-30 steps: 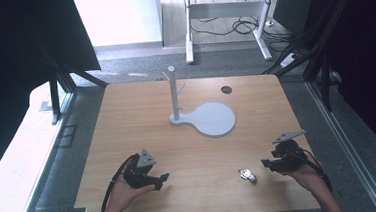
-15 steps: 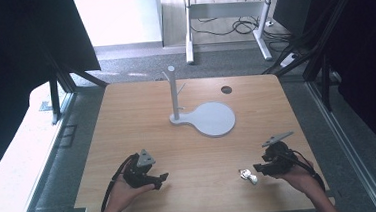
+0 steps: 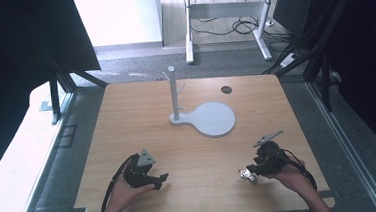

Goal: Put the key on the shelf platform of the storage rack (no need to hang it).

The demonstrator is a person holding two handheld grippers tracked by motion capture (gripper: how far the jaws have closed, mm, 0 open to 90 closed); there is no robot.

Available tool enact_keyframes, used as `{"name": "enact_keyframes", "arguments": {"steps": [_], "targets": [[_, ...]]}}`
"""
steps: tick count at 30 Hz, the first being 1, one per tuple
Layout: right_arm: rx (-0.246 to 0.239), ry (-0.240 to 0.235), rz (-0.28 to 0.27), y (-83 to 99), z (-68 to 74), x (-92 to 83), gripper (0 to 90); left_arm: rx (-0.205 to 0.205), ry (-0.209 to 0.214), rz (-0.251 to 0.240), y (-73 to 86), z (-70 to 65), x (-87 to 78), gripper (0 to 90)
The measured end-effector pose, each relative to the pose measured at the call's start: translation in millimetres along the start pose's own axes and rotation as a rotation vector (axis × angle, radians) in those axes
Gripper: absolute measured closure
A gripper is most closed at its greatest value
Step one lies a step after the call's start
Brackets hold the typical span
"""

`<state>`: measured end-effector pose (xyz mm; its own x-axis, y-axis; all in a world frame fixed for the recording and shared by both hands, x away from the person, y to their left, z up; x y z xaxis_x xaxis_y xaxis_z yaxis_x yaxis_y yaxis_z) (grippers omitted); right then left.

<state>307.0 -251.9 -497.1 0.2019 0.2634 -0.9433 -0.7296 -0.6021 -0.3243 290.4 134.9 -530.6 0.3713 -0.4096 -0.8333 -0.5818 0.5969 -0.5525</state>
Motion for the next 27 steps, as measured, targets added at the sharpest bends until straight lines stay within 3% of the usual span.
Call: {"name": "enact_keyframes", "arguments": {"steps": [13, 27], "targets": [[-0.052, -0.046, 0.044, -12.6, 12.9, 11.9, 59.6, -0.006, 0.002, 0.002, 0.3, 0.8, 0.2, 22.0], [-0.074, -0.046, 0.061, -21.7, 20.0, 20.7, 60.2, -0.029, 0.011, -0.006, -0.2, 1.8, -0.6, 21.2]]}}
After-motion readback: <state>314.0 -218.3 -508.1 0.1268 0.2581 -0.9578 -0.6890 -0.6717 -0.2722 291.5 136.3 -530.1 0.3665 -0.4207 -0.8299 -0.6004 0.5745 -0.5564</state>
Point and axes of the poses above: each handheld gripper's, and its own axes: x roughly forward along the jaws, y roughly out of its underside, z roughly to its left, the point moved 3 cm from there along x, roughly forward along the jaws, and after that the axes turned 8 degrees about z, right-handed, at the moved point
